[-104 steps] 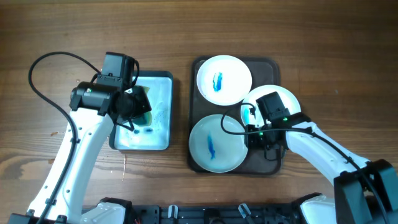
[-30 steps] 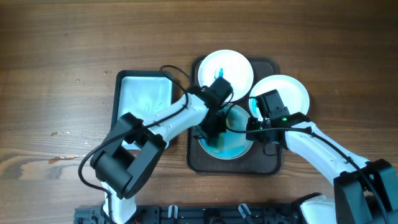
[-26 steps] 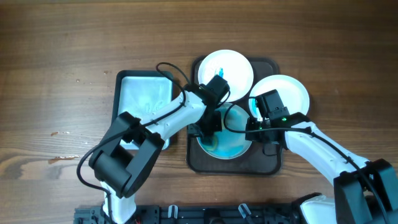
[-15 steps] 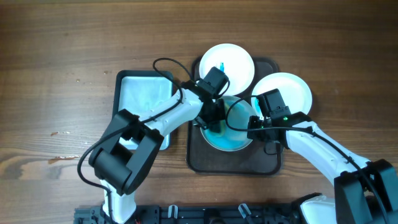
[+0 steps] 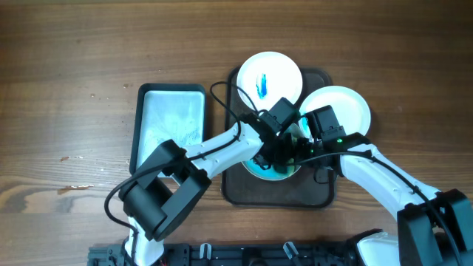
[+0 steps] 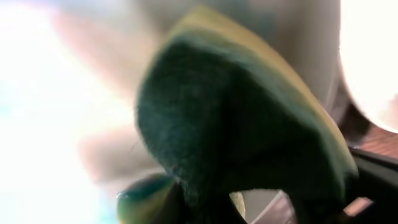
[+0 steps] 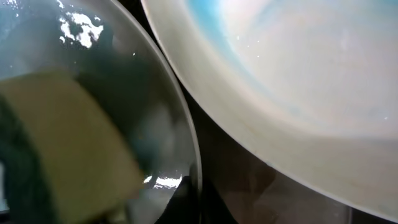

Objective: Clean dirty plates on tray and stack at the side
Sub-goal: 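Scrub the lower plate with the sponge while right gripper holds it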

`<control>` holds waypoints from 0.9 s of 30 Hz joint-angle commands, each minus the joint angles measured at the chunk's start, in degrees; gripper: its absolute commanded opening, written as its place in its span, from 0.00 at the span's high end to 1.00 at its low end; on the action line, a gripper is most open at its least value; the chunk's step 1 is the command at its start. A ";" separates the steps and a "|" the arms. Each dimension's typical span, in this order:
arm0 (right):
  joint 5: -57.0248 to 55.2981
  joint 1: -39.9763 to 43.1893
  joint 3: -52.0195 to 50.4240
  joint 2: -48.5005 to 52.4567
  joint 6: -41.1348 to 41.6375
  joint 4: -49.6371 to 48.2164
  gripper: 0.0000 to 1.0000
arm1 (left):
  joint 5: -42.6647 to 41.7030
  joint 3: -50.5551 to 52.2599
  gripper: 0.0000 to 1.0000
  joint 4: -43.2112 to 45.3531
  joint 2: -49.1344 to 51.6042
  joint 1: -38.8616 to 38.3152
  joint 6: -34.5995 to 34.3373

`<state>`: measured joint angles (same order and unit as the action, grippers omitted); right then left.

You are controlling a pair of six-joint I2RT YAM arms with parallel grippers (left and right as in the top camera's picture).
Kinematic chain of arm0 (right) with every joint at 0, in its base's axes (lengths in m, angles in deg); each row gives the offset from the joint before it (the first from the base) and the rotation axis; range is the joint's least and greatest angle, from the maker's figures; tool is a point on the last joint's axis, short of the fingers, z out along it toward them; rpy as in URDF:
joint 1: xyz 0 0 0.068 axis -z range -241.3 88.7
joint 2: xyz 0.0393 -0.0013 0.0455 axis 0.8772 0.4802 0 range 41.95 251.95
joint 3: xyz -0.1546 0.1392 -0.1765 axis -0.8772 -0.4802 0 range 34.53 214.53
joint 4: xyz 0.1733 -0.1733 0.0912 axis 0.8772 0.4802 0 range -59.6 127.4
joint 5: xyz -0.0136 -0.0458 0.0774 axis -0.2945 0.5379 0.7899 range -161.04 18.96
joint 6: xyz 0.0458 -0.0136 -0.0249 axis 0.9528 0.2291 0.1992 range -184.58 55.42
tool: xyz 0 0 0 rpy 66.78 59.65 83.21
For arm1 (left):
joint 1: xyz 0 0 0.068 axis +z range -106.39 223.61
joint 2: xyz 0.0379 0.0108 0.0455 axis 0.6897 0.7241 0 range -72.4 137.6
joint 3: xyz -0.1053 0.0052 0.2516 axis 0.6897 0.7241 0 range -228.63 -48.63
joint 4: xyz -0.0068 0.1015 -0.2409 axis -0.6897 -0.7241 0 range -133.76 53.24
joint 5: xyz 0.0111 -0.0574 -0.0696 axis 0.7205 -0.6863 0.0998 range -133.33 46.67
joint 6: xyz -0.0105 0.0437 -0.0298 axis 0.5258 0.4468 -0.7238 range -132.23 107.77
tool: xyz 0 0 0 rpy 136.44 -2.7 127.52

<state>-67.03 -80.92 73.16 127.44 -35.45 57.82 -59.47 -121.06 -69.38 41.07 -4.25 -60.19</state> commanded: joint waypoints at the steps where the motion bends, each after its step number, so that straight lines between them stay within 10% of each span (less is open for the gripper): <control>1: -1.44 -0.42 -0.35 0.81 -0.72 0.90 0.96 | 8.90 0.17 0.96 -6.64 1.07 3.17 -0.87; 11: -1.44 -0.42 -0.35 0.81 -0.70 0.85 0.96 | 30.77 0.07 0.96 -13.97 1.07 9.64 7.63; 27: -1.03 -0.42 -0.50 0.83 -2.10 2.84 0.96 | 19.67 0.09 0.96 11.56 1.09 7.30 12.31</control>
<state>-66.62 -81.14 73.71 127.44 -34.97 58.63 -38.07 -120.90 -61.75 40.76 2.96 -47.43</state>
